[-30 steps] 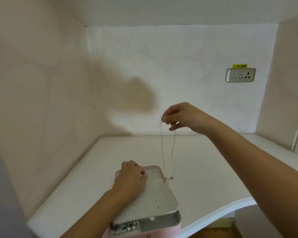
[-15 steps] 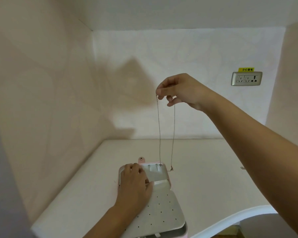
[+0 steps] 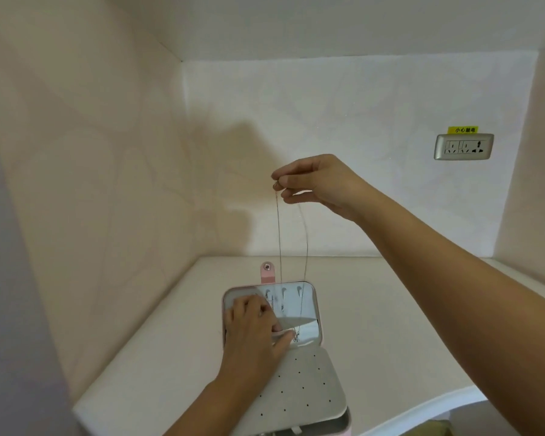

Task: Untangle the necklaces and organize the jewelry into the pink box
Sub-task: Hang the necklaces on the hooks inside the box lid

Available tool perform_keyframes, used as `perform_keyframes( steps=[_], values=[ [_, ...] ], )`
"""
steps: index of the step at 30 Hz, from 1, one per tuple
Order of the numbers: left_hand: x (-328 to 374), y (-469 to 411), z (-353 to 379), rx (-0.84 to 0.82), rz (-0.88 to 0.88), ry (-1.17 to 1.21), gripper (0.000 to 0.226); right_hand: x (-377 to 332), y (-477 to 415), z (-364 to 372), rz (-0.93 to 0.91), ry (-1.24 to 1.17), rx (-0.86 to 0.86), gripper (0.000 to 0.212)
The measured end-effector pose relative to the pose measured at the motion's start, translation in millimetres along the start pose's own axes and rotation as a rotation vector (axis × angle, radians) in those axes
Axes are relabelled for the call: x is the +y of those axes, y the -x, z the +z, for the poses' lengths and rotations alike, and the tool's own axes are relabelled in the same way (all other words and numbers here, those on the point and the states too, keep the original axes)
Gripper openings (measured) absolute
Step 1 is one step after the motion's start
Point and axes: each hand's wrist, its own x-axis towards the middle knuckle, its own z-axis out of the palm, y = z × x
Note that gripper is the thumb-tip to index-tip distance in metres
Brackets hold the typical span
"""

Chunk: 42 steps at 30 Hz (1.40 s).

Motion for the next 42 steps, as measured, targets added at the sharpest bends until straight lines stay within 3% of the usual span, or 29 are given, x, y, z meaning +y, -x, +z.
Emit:
perform_keyframes(
  steps=[13,17,29,34,42],
  values=[
    [-3,0,1,-0.057,-0.014,0.075,0.026,-13,-10,-9,-0.065,-0.148,-0.082,0.016],
    [-3,0,0,-0.116,-0.029,0.069,0.025,-4,-7,-11,-0.048,-0.101,-0.086,0.017],
    [-4,1,3,-0.042,-0.026,0.070,0.030,17,7,-15,0.017,0.026,-0.056,0.016],
    [-2,0,1,-0.092,-0.025,0.043,0.035,30,13,-13,0.015,0.080,-0.069,0.031],
    [-2,0,2,0.005,0.000,0.026,0.028,44,20,-4,-0.009,0.139,-0.049,0.013]
  ],
)
